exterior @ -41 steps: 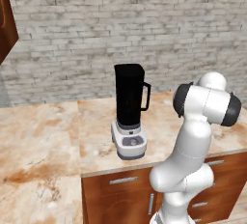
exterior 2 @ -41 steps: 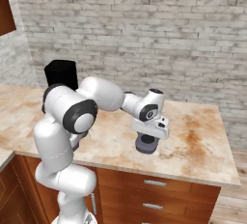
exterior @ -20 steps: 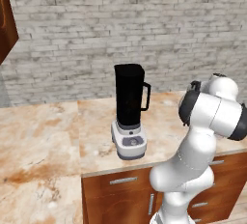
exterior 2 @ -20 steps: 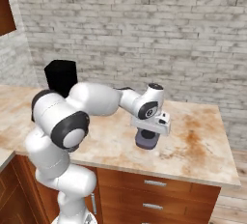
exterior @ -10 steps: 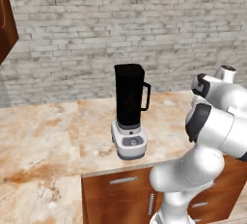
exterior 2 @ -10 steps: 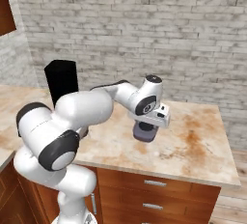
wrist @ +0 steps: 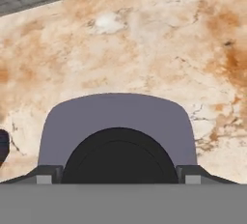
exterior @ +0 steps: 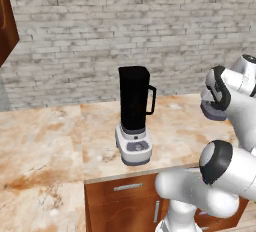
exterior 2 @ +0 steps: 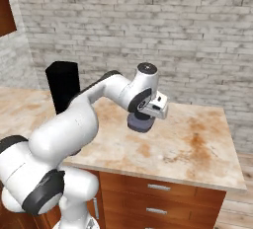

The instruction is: Open the blender lid, put the tangerine in the blender, close the lid, and start the blender.

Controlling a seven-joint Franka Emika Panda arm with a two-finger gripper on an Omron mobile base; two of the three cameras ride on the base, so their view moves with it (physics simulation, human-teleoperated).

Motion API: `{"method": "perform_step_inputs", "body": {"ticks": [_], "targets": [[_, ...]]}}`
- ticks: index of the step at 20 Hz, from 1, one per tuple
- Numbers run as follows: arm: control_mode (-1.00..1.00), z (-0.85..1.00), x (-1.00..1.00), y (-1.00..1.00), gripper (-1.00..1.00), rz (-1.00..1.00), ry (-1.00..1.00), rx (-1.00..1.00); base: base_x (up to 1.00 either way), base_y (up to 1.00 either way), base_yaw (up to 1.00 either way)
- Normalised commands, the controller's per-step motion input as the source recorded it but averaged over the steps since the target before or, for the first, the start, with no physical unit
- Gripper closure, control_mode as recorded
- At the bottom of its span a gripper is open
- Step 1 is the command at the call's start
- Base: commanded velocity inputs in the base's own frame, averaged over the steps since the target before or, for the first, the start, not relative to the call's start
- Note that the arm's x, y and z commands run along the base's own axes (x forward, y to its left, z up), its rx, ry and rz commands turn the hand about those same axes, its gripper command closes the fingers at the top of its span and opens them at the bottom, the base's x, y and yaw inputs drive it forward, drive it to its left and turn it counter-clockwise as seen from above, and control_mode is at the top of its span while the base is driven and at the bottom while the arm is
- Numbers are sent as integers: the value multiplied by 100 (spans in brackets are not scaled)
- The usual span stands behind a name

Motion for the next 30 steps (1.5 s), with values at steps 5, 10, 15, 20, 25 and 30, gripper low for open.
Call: {"method": "perform_step_inputs", "body": {"ticks": [5, 10, 15, 20, 25, 30], "targets": [[-100, 100, -20, 49, 100, -1, -15, 0, 0, 0, 0], [-100, 99, -13, 51, 100, -1, -6, 0, 0, 0, 0], [-100, 98, -6, 55, 100, -3, -1, 0, 0, 0, 0], [-100, 72, 0, 71, 100, -2, 0, -1, 0, 0, 0], [-100, 49, 0, 82, 100, -1, 0, -2, 0, 0, 0], [-100, 46, 0, 68, 100, 0, 0, -2, 0, 0, 0]]}}
